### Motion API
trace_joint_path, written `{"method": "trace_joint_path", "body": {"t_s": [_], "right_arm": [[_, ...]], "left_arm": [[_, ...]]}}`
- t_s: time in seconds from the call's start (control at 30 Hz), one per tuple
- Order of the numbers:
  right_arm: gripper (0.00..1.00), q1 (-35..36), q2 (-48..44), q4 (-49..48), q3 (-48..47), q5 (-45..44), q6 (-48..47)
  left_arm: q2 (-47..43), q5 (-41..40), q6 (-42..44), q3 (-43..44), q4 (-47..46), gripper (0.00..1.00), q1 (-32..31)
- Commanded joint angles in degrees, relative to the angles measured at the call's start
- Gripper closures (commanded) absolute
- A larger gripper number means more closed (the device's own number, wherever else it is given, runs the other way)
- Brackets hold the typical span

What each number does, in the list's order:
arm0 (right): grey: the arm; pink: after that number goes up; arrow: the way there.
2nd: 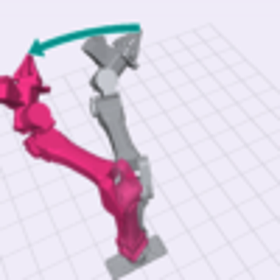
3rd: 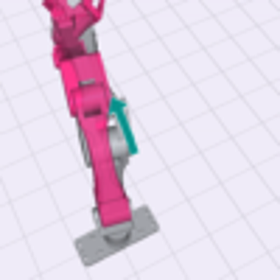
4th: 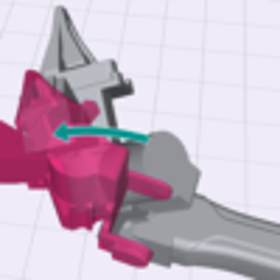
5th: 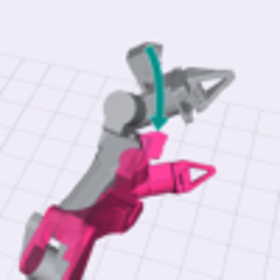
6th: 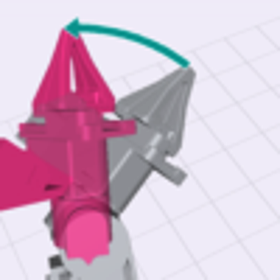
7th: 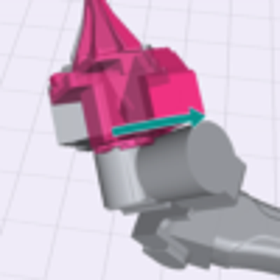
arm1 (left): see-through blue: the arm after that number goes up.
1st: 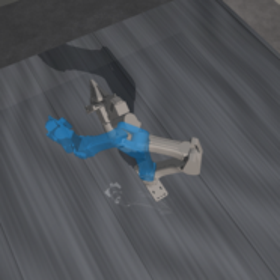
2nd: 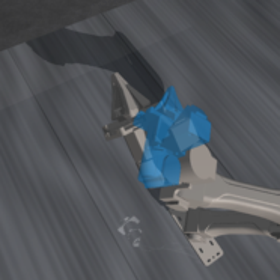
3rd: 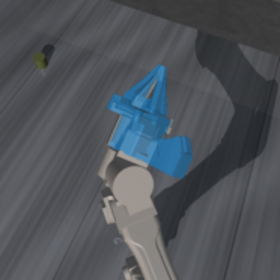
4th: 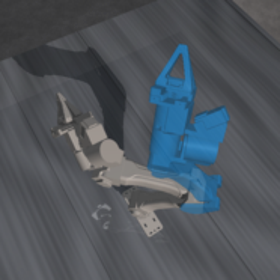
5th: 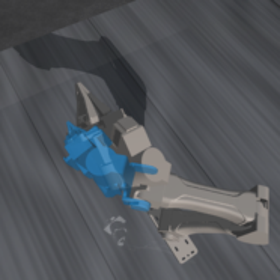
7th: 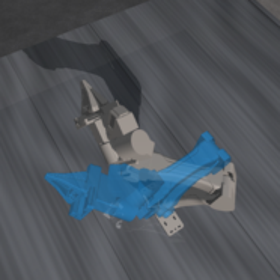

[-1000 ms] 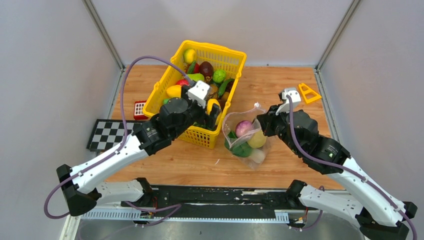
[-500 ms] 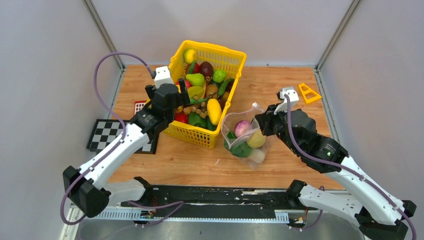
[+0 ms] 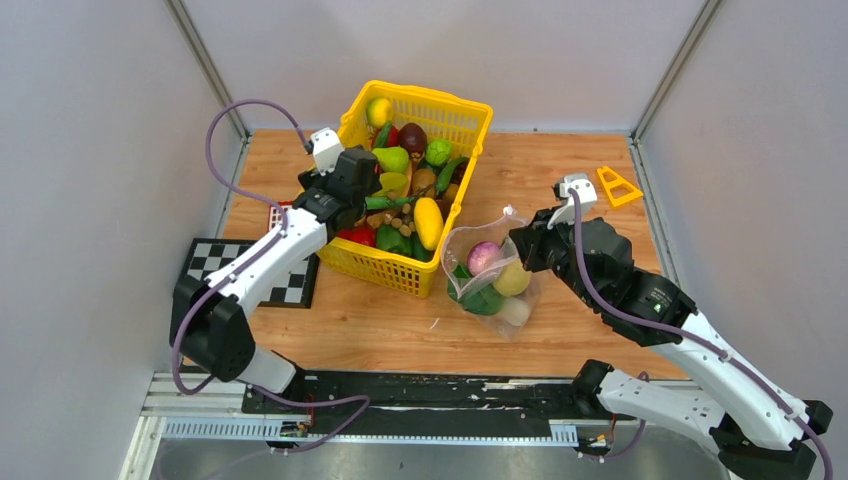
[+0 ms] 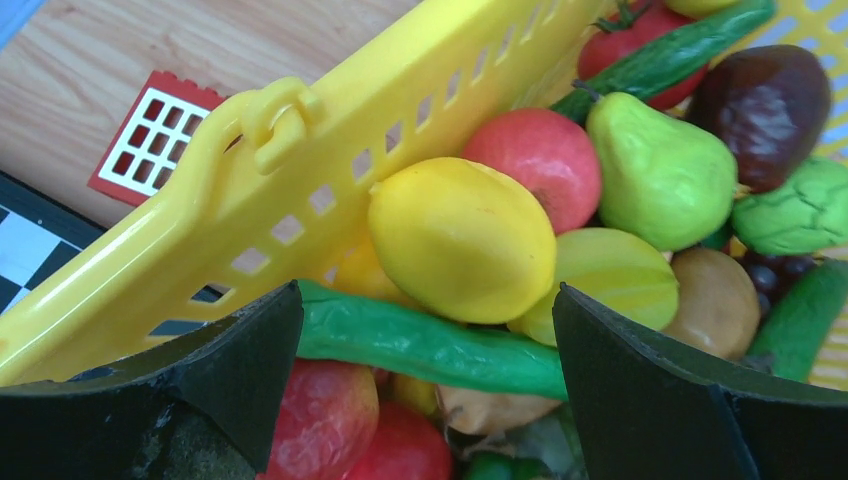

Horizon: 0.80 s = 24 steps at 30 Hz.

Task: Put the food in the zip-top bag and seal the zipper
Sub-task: Pick up the fake fruit from the bin.

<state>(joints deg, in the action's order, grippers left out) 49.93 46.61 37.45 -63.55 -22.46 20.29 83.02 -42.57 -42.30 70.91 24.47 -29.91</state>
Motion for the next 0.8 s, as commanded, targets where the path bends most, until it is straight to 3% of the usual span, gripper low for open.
{"method": "trace_joint_path", "body": {"t_s": [0.0,0.27,0.37,0.63,0.77], "right_arm": [[1.0,-0.2,-1.2,-4.8,0.0,-0.3,-0.1],[1.0,-0.2,-1.3,-4.4,0.2,-0.3,0.2],[1.0,-0.2,-1.5,-4.4,0.4,-0.4,0.3],[1.0,-0.2,-1.4,-4.3,0.5,-0.4,0.2],[1.0,-0.2,-1.4,-4.4,0.6,-0.4,0.2]], "left_arm": [[3.8,-2.3,-6.0,3.7,-0.1,0.0,1.5],[7.9,-0.6,-7.6,4.6,-3.5,0.03,4.3],[8.0,0.0,-6.7,4.4,-4.7,0.1,4.3],[4.6,1.0,-5.0,1.6,-5.6,0.48,4.3],[1.5,1.7,-2.6,-0.3,-7.2,0.59,4.3]]}}
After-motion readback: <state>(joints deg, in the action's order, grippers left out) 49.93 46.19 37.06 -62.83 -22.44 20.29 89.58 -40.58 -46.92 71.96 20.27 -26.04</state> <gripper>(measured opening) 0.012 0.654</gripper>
